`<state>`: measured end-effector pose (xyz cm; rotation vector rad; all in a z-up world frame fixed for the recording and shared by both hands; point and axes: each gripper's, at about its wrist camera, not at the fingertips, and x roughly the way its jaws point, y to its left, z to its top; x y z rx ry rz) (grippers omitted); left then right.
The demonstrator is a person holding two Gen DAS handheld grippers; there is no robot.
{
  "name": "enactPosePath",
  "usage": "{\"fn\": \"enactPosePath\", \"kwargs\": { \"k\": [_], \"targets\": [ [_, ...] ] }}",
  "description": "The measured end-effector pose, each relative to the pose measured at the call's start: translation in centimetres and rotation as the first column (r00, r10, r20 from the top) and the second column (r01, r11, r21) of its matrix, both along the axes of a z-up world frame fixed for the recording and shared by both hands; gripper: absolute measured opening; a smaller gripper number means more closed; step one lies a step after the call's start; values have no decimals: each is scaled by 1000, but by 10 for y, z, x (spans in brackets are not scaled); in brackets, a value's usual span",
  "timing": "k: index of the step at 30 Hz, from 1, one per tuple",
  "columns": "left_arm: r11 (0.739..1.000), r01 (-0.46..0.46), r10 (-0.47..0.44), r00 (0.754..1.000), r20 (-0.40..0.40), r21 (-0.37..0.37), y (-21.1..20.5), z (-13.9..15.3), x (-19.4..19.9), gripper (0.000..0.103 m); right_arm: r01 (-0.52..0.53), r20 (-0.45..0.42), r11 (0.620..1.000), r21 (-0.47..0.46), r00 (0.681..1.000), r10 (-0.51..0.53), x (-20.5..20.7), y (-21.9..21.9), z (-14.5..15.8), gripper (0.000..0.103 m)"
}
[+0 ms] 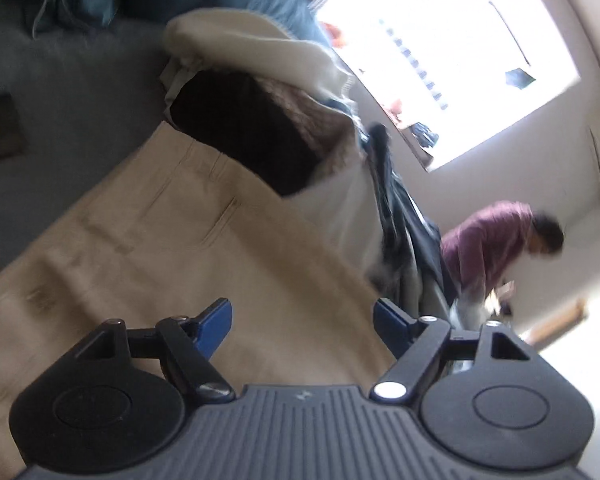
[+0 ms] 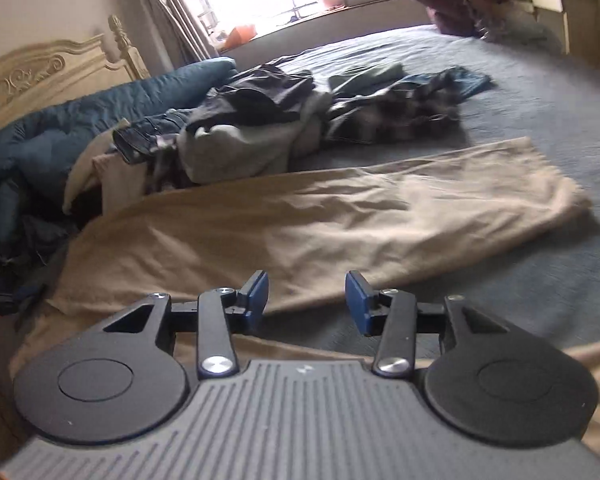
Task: Fold clothes
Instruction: 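Grasp the trouser waistband edge with the left gripper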
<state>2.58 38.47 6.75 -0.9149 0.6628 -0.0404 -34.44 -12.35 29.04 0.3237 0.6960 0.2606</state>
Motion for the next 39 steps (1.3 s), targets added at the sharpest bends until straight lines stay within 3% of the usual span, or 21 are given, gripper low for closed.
{"fn": "enactPosePath", "kwargs": {
  "k": [6,11,13,17,20,22,25,29,34,37,39],
  "targets": [
    [980,-157,137,978,-156,-121,14,-3,97,79,32,-57,994,108,998,-26,49,-4,-15,44],
    [973,-231,217,943,-252,-28,18,-14,156,75,61,-79,987,148,996,-49,65,-23,-36,44],
    [961,-272,247,923,-294,-45,21,-26,163,68,82,-79,985,151,994,-71,71,-32,-43,44],
    [936,-346,307,889,-341,-61,25,-44,167,63,150,-65,975,161,988,-142,89,-60,-49,44],
    [923,-377,329,879,-345,-81,26,-52,166,61,214,-57,956,201,977,-207,104,-86,-48,44],
    [918,-390,342,875,-343,-79,25,-56,163,50,263,-69,938,225,965,-254,116,-103,-47,44],
    [920,-388,350,877,-329,-55,22,-62,156,31,363,-166,890,276,930,-328,139,-131,-47,50],
    [921,-383,348,893,-286,-76,21,-68,137,15,456,-276,832,317,883,-379,171,-153,-48,55],
    [940,-317,290,937,-193,-127,18,-64,106,2,458,-345,856,242,865,-365,203,-139,-48,58],
    [952,-275,255,955,-148,-134,16,-58,88,2,411,-364,907,96,862,-352,228,-123,-46,60],
    [957,-245,227,966,-124,-154,13,-57,77,2,405,-423,914,18,832,-360,250,-121,-54,61]
  ]
}}
